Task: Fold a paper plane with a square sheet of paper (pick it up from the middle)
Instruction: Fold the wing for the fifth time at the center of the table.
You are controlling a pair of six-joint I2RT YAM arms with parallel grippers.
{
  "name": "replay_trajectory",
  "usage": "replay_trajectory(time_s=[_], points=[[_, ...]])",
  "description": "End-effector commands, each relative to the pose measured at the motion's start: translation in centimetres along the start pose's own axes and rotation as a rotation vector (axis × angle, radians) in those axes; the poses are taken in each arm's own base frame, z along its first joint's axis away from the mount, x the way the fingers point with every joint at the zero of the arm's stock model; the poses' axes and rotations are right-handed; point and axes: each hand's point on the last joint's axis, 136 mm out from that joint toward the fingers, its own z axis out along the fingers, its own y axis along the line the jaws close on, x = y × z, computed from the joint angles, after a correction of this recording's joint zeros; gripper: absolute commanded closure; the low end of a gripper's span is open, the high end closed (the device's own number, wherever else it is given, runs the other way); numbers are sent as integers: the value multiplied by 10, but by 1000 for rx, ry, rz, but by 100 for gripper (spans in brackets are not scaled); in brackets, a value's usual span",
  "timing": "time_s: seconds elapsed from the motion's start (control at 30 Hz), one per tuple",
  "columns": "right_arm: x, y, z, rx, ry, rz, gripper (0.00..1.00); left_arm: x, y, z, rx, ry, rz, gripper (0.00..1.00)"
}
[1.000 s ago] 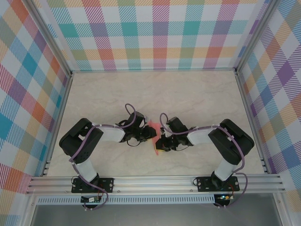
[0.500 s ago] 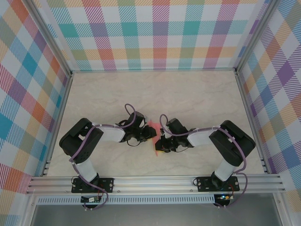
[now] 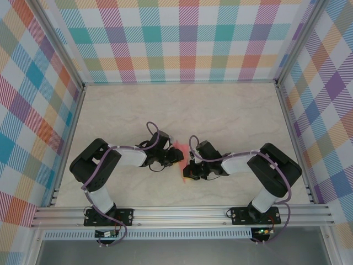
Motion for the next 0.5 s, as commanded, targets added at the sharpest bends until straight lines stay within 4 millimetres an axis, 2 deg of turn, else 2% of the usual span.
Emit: replay_trajectory(time_s=[0.0, 0.27, 0.47], points=[[34, -41, -1, 135, 85, 109, 94, 17, 31, 8, -107, 55, -50, 74], [26, -24, -11, 144, 55, 35, 78, 18, 32, 8, -108, 58, -52, 74], [26, -28, -5, 207, 71, 38, 77, 17, 30, 9, -103, 57, -52, 74]])
